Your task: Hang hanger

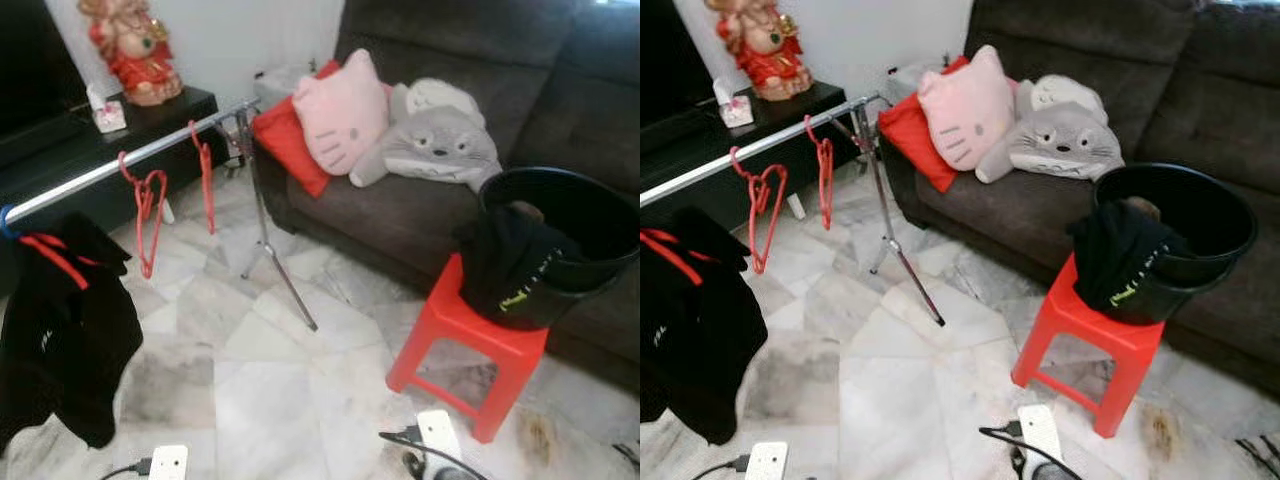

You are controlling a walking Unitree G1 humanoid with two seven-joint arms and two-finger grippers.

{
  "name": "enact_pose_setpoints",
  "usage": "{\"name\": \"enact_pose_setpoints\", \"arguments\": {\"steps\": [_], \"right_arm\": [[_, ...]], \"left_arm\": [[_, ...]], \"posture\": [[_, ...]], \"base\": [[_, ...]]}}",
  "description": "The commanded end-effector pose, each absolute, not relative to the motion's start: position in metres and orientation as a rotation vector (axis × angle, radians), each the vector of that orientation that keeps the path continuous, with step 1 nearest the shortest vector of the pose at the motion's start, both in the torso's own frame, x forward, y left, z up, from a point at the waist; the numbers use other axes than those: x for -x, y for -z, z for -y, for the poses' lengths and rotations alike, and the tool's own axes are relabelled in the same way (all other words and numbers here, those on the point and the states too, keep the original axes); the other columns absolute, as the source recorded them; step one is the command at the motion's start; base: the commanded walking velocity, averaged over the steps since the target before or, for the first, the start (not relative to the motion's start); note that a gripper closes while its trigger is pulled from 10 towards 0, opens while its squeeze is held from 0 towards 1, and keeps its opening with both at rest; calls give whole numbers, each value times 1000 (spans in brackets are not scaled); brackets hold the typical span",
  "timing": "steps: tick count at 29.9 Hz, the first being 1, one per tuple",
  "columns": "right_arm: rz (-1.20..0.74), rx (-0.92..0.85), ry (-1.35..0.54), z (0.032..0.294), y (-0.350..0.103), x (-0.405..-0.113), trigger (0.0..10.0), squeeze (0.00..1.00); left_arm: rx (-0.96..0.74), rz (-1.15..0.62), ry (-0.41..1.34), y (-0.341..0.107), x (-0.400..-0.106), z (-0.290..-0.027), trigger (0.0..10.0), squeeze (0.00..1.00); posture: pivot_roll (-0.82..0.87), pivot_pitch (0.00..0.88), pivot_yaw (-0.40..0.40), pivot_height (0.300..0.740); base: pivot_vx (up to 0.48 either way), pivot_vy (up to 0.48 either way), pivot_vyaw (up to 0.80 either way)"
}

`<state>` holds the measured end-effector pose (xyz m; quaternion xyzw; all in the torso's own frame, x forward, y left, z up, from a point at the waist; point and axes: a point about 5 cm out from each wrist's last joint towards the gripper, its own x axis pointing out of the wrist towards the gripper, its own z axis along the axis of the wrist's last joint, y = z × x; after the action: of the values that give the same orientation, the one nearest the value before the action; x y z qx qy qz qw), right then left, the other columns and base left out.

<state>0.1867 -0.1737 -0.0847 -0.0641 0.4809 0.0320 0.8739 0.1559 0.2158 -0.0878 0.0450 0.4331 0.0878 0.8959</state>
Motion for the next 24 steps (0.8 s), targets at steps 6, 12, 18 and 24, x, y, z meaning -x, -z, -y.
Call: {"name": "enact_pose_setpoints", "arguments": {"steps": [6,12,18,24], "right_arm": [[-997,136,-86,168,84,-188,10000,0],[-998,139,-87,169,85,-188,10000,0],[-999,151,-99,167,85,-186,10000,0],[-1001,151,-96,167,86,-185,10000,0]], "left_arm": [[-125,-897,-187,88,-153,-217,10000,0],[-176,-897,-163,88,-153,-218,10000,0],[-163,-903,-162,89,-150,-220,10000,0],[-170,-900,-147,89,-151,-218,10000,0]], "posture": [[-138,0,58,740],[-139,0,60,740],[-149,0,73,740],[-151,0,76,740]], "base": [[0,0,-666],[0,-400,-663],[0,-240,-659],[0,0,-655]]}}
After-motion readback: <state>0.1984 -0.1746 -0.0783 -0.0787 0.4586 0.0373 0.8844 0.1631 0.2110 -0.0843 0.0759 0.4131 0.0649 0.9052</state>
